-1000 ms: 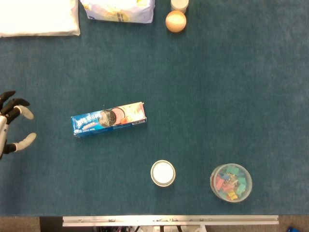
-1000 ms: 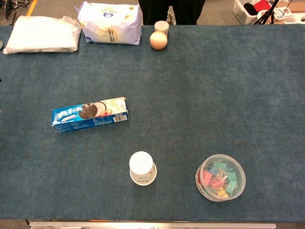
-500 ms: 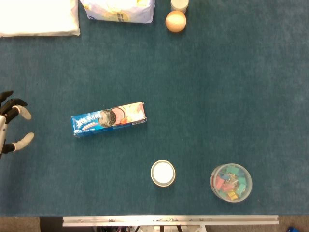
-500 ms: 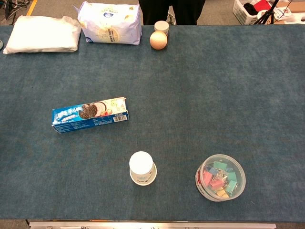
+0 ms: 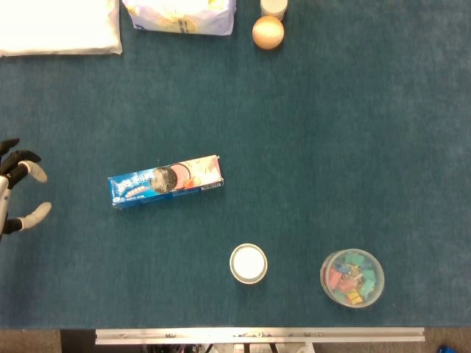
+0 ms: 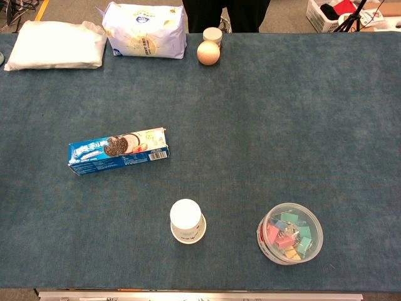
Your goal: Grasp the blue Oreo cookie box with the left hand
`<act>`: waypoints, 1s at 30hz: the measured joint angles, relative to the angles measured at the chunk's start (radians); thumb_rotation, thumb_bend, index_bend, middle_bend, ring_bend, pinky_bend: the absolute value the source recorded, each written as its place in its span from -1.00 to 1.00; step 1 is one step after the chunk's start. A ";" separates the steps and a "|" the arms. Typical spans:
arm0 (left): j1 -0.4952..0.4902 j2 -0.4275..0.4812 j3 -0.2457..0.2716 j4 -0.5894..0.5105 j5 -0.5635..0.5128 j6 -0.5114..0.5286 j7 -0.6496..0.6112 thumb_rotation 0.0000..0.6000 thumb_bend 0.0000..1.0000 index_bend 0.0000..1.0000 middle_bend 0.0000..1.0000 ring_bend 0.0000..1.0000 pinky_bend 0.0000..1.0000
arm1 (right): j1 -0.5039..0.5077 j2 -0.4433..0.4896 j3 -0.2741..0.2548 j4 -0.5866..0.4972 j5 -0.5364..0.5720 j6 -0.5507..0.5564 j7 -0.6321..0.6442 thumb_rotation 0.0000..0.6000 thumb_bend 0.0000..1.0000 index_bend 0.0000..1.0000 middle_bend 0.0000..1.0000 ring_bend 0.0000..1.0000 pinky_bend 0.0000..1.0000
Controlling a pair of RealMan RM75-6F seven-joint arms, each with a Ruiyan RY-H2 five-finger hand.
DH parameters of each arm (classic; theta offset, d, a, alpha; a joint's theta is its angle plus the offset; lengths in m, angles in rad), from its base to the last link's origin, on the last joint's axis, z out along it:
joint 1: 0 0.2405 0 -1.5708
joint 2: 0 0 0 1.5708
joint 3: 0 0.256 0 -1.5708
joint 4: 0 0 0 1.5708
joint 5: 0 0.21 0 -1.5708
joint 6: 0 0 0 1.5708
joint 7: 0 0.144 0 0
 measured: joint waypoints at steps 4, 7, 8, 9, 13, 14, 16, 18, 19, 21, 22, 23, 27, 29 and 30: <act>0.001 0.000 -0.002 0.001 0.000 0.000 0.001 1.00 -0.67 -0.03 -0.31 -0.68 -0.54 | 0.002 -0.002 0.000 0.002 0.001 -0.005 0.000 1.00 -1.00 0.13 -0.02 -0.41 -0.31; 0.003 0.000 -0.002 -0.001 0.000 0.000 0.003 1.00 -0.67 -0.03 -0.31 -0.68 -0.53 | 0.003 -0.002 0.000 0.003 0.002 -0.006 0.001 1.00 -1.00 0.13 -0.02 -0.41 -0.31; 0.003 0.000 -0.003 -0.001 0.000 0.000 0.003 1.00 -0.67 -0.03 -0.31 -0.68 -0.53 | 0.003 -0.002 0.000 0.003 0.002 -0.007 0.001 1.00 -1.00 0.13 -0.02 -0.41 -0.31; 0.003 0.001 -0.003 -0.001 -0.001 -0.002 0.003 1.00 -0.67 -0.03 -0.31 -0.68 -0.53 | 0.003 -0.002 0.000 0.003 0.002 -0.007 0.001 1.00 -1.00 0.13 -0.02 -0.41 -0.31; 0.004 0.001 -0.004 -0.001 -0.001 -0.004 0.004 1.00 -0.67 -0.03 -0.31 -0.68 -0.53 | 0.004 -0.003 -0.001 0.004 0.002 -0.009 0.001 1.00 -1.00 0.13 -0.02 -0.41 -0.31; 0.005 0.001 -0.005 -0.001 -0.001 -0.003 0.004 1.00 -0.67 -0.03 -0.31 -0.68 -0.53 | 0.004 -0.003 -0.001 0.004 0.003 -0.010 0.001 1.00 -1.00 0.13 -0.02 -0.41 -0.31; 0.005 0.002 -0.005 -0.002 -0.001 -0.003 0.004 1.00 -0.67 -0.03 -0.31 -0.68 -0.53 | 0.004 -0.003 -0.001 0.004 0.003 -0.010 0.000 1.00 -1.00 0.13 -0.02 -0.41 -0.31; 0.006 0.002 -0.006 -0.002 -0.002 -0.004 0.004 1.00 -0.67 -0.03 -0.31 -0.68 -0.52 | 0.004 -0.004 -0.001 0.005 0.003 -0.011 0.000 1.00 -1.00 0.13 -0.02 -0.41 -0.31; 0.006 0.002 -0.006 -0.002 -0.003 -0.006 0.005 1.00 -0.67 -0.03 -0.31 -0.68 -0.52 | 0.005 -0.004 -0.001 0.005 0.003 -0.011 0.000 1.00 -1.00 0.13 -0.02 -0.41 -0.31; 0.006 0.002 -0.007 -0.002 -0.003 -0.007 0.006 1.00 -0.67 -0.03 -0.31 -0.68 -0.52 | 0.005 -0.004 -0.001 0.005 0.004 -0.012 0.000 1.00 -1.00 0.13 -0.02 -0.41 -0.31; 0.006 0.002 -0.007 -0.002 -0.004 -0.008 0.006 1.00 -0.67 -0.03 -0.31 -0.68 -0.52 | 0.005 -0.004 -0.001 0.005 0.004 -0.012 0.000 1.00 -1.00 0.13 -0.02 -0.41 -0.31; 0.006 0.002 -0.007 -0.002 -0.004 -0.008 0.007 1.00 -0.67 -0.03 -0.31 -0.68 -0.52 | 0.005 -0.004 -0.001 0.006 0.004 -0.012 0.000 1.00 -1.00 0.13 -0.02 -0.41 -0.31; 0.008 0.002 -0.006 -0.003 -0.004 -0.010 0.009 1.00 -0.67 -0.03 -0.31 -0.68 -0.52 | 0.005 -0.005 -0.001 0.006 0.005 -0.013 -0.001 1.00 -1.00 0.13 -0.02 -0.41 -0.31; 0.008 0.001 -0.005 -0.005 -0.004 -0.012 0.013 1.00 -0.67 -0.03 -0.31 -0.68 -0.52 | 0.005 -0.005 -0.001 0.004 0.005 -0.012 -0.003 1.00 -1.00 0.13 -0.02 -0.41 -0.31; 0.008 0.001 -0.005 -0.007 -0.005 -0.015 0.018 1.00 -0.67 -0.03 -0.31 -0.68 -0.52 | 0.004 -0.005 -0.001 0.003 0.004 -0.011 -0.004 1.00 -1.00 0.13 -0.02 -0.41 -0.31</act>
